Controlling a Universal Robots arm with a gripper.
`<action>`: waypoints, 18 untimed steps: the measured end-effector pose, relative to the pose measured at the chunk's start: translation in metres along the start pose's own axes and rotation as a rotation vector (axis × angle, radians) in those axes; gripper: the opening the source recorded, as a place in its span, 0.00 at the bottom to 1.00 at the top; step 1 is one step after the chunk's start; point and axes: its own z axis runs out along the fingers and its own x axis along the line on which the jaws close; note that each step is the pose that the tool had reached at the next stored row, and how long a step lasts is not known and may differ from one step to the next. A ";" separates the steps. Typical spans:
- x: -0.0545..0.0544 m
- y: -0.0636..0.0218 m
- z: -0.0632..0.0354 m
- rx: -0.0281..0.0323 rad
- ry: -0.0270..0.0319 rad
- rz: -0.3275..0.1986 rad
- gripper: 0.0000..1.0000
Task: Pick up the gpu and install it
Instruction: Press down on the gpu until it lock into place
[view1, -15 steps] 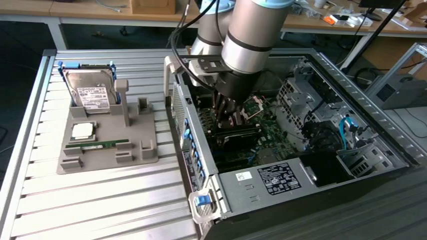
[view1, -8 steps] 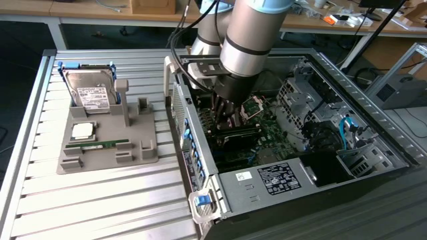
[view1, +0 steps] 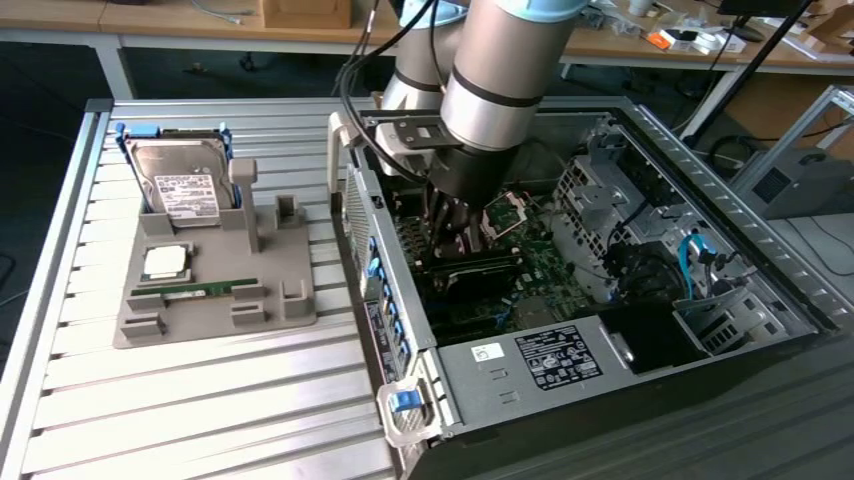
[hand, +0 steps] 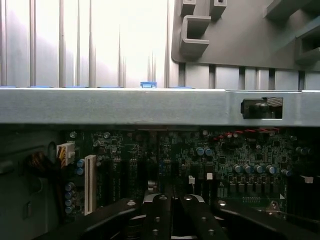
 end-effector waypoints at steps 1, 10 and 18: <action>0.001 0.0004 0.0005 0.0000 -0.0001 0.000 0.11; 0.007 0.0019 0.0057 -0.0003 0.0005 0.000 0.11; 0.010 0.0023 0.0087 -0.0001 0.0002 0.000 0.11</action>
